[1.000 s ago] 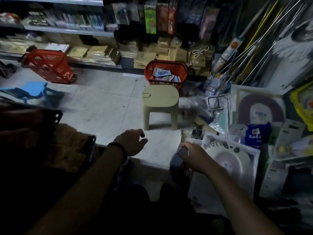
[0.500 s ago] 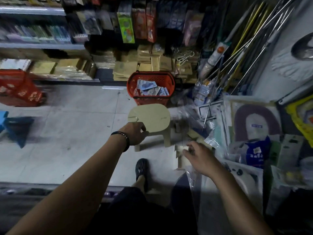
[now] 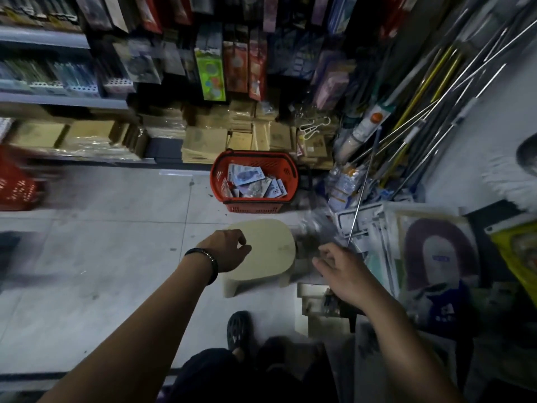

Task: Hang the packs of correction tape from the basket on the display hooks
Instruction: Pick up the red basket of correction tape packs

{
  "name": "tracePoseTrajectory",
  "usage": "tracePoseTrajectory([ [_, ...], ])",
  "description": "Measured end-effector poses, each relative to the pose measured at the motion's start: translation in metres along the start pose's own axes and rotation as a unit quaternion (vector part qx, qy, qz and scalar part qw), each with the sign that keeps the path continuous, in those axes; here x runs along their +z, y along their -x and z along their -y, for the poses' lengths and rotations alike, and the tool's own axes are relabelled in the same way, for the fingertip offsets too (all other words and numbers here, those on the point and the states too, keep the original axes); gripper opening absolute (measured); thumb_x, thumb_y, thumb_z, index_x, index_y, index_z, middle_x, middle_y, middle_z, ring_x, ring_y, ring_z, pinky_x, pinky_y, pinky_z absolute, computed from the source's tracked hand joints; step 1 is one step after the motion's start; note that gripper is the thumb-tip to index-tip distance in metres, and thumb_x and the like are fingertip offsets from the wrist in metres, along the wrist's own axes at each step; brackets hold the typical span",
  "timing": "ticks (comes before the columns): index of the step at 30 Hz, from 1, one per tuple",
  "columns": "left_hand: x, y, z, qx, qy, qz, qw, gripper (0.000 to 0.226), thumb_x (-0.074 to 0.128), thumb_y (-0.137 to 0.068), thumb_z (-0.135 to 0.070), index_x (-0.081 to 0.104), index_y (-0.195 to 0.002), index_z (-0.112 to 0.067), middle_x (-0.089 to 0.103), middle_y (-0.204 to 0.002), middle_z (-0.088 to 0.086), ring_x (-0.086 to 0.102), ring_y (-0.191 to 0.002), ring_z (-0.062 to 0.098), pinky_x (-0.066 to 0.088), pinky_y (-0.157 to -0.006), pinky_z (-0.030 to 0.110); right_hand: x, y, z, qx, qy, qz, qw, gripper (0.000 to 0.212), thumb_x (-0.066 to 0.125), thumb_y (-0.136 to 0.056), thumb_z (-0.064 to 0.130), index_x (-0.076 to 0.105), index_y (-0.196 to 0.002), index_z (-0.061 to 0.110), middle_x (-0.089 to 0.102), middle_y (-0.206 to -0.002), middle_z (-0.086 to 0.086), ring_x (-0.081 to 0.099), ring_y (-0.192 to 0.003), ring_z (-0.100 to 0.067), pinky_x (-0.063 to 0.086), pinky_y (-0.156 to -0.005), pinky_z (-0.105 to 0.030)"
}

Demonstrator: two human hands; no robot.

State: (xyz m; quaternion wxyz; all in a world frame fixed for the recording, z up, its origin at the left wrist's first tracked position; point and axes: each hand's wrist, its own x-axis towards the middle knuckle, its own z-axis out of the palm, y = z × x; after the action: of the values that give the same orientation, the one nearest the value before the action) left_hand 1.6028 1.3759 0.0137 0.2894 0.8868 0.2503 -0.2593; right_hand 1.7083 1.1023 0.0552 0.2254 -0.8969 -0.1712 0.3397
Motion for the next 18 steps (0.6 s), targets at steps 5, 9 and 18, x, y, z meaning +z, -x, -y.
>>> tracePoseTrajectory([
  [5,-0.016,-0.015,0.008,-0.001,-0.017,0.0,1.0,0.039,0.055,-0.102,-0.052,0.063,-0.129,-0.026,0.071,-0.128,0.005,0.068,-0.11,0.026,0.058,-0.096,0.043,0.005,-0.042,0.021,-0.002,0.013,0.022,1.0,0.044,0.058,-0.104,0.044,0.058,-0.139,0.018,0.063,-0.133,-0.006,0.061,-0.12,-0.023,0.047,-0.091,-0.032],
  [9,-0.036,-0.02,0.018,-0.016,-0.029,-0.028,0.999,0.039,0.054,-0.101,-0.055,0.063,-0.129,-0.029,0.07,-0.128,0.003,0.067,-0.112,0.025,0.057,-0.096,0.042,0.014,-0.081,0.032,-0.023,0.056,0.042,0.997,0.07,0.045,-0.086,0.072,0.06,-0.134,0.024,0.068,-0.129,-0.005,0.063,-0.121,-0.026,0.05,-0.103,-0.044],
  [18,-0.093,-0.036,0.05,-0.067,0.006,-0.071,0.995,0.035,0.058,-0.101,-0.052,0.064,-0.127,-0.029,0.071,-0.123,0.0,0.068,-0.107,0.022,0.059,-0.094,0.042,0.024,-0.151,0.07,-0.045,0.092,0.099,0.99,0.051,0.055,-0.1,0.055,0.055,-0.141,0.024,0.061,-0.143,-0.005,0.058,-0.128,-0.025,0.048,-0.104,-0.037],
])
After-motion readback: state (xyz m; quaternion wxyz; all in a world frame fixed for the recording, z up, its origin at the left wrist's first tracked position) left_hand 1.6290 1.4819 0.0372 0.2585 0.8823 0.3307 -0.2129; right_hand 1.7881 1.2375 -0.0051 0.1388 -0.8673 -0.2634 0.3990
